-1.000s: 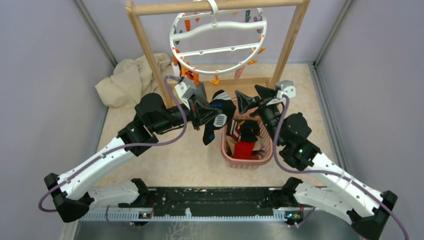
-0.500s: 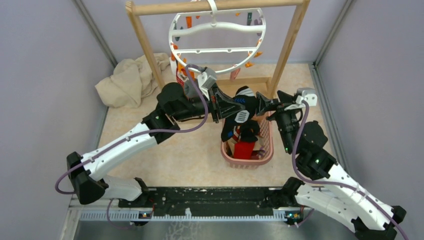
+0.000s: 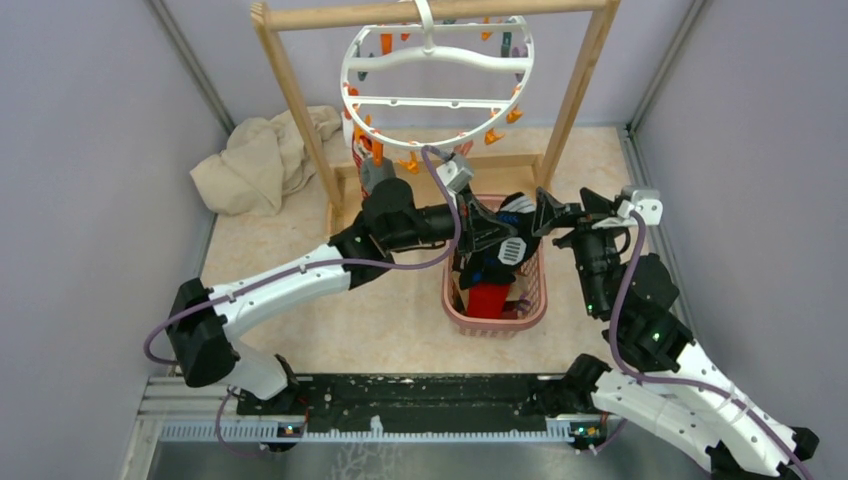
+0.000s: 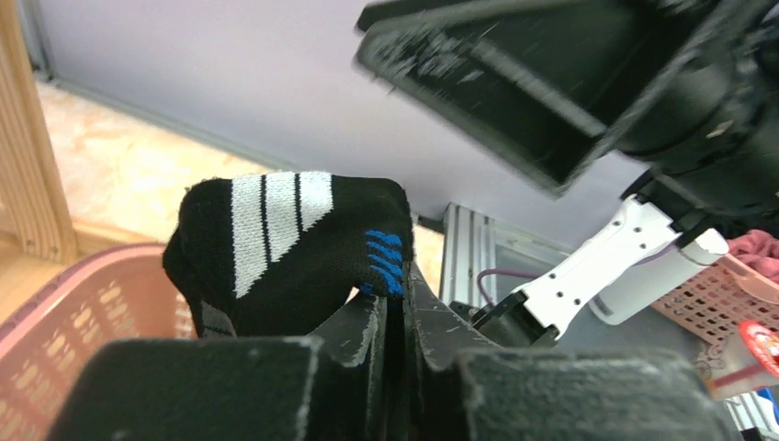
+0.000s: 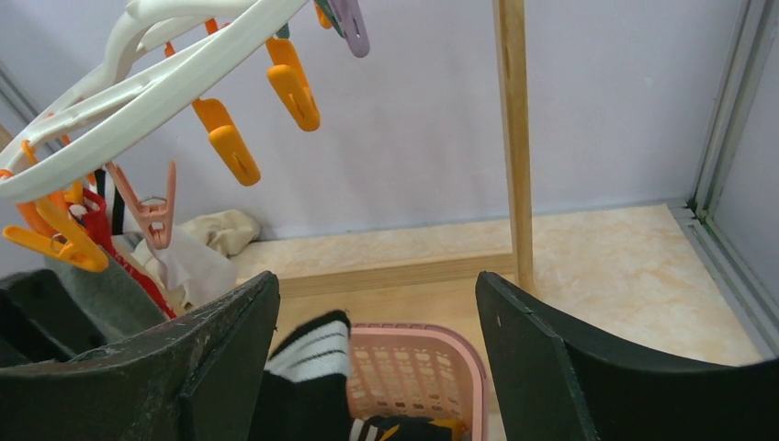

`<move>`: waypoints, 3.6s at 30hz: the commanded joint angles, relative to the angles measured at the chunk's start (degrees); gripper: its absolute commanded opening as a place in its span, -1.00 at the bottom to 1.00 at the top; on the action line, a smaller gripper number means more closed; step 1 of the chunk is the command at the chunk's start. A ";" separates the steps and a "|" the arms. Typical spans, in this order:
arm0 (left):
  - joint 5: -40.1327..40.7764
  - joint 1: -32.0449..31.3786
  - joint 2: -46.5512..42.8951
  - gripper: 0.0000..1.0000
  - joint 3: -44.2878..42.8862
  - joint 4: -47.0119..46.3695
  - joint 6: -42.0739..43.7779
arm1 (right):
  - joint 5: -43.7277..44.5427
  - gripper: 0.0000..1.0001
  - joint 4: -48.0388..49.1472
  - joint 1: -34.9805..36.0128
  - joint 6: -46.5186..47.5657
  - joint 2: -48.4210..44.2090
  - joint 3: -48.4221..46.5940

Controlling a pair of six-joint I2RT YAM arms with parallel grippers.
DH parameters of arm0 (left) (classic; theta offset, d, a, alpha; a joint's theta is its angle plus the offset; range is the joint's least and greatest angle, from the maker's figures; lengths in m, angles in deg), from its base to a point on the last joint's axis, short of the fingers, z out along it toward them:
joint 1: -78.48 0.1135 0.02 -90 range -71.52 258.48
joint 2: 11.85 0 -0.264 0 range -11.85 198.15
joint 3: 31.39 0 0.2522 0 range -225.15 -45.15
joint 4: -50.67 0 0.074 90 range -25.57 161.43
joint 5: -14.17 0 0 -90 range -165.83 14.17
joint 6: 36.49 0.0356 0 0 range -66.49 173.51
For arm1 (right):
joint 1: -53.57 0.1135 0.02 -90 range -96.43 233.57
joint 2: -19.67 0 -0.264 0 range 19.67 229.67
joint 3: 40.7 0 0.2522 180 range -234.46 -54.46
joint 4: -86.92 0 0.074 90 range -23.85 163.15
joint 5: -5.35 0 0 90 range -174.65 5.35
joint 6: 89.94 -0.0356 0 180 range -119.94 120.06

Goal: Remove the socks clipped to the hanger
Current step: Place the sock in the bin, then remove the sock from the hanger.

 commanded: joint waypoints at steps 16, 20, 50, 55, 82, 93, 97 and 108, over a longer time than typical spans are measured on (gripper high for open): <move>8.10 -0.55 7.69 0.34 2.93 12.43 -3.10 | -0.21 0.60 0.60 -0.32 -0.68 -1.12 -1.97; 10.85 -0.60 8.33 0.98 0.72 20.76 -2.60 | -0.62 0.60 0.59 -0.40 -0.97 -0.85 -1.64; 49.59 -2.28 -32.57 0.98 12.63 48.61 -4.28 | -23.11 0.62 11.51 -0.49 -2.06 11.66 4.67; 43.99 4.75 -34.12 0.98 16.98 47.91 -4.45 | -28.68 0.60 21.14 -0.40 -4.71 19.51 6.93; 14.52 38.86 -41.11 0.98 34.83 37.24 -11.07 | -30.62 0.54 44.83 5.32 -0.47 56.30 -6.73; 13.83 38.83 -41.74 0.98 34.95 38.00 -11.24 | -28.54 0.54 47.58 6.37 -0.64 66.56 -13.59; 13.94 38.82 -41.90 0.98 34.73 38.41 -11.10 | -24.71 0.54 47.57 6.41 -1.03 69.53 -16.16; 13.71 38.87 -42.84 0.98 34.08 39.53 -10.84 | -14.64 0.31 44.53 6.38 -1.47 75.97 -22.55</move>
